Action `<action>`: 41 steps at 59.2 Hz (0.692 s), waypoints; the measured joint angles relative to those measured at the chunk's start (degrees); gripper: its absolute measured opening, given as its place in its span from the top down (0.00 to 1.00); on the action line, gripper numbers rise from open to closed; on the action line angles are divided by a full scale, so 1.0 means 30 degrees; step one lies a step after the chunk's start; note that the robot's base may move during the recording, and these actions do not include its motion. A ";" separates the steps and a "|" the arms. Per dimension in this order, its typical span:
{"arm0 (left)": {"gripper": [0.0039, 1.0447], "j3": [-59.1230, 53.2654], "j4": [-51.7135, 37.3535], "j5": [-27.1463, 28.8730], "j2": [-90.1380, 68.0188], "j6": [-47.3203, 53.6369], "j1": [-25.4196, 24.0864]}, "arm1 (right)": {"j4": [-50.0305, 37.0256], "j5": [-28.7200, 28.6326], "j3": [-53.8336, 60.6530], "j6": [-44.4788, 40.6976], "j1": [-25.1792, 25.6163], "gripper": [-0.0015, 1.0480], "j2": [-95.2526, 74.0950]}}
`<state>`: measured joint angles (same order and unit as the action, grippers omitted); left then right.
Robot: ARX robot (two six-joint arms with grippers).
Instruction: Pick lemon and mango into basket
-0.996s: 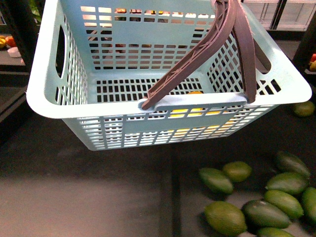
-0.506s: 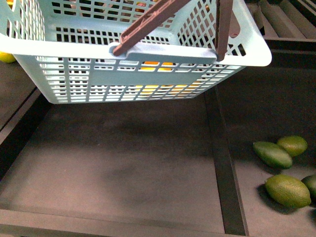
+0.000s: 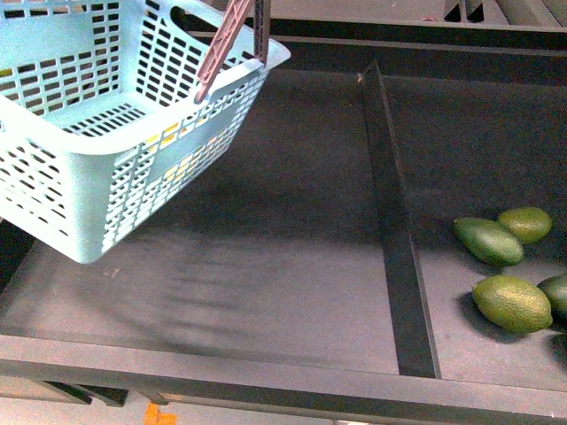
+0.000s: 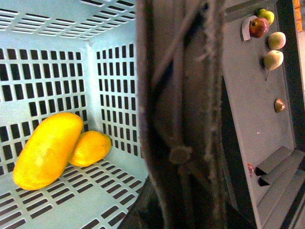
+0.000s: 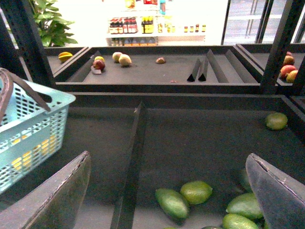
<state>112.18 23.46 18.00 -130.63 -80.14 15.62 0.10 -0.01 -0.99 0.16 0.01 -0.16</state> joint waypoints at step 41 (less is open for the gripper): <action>0.81 -0.2623 -0.3730 -0.2346 -0.1297 -0.2652 0.0364 | 0.0000 0.0000 0.0000 0.0000 0.0000 0.08 0.0000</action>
<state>104.31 12.27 10.96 -134.52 -88.09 16.71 0.10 -0.01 -0.99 0.16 0.01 -0.16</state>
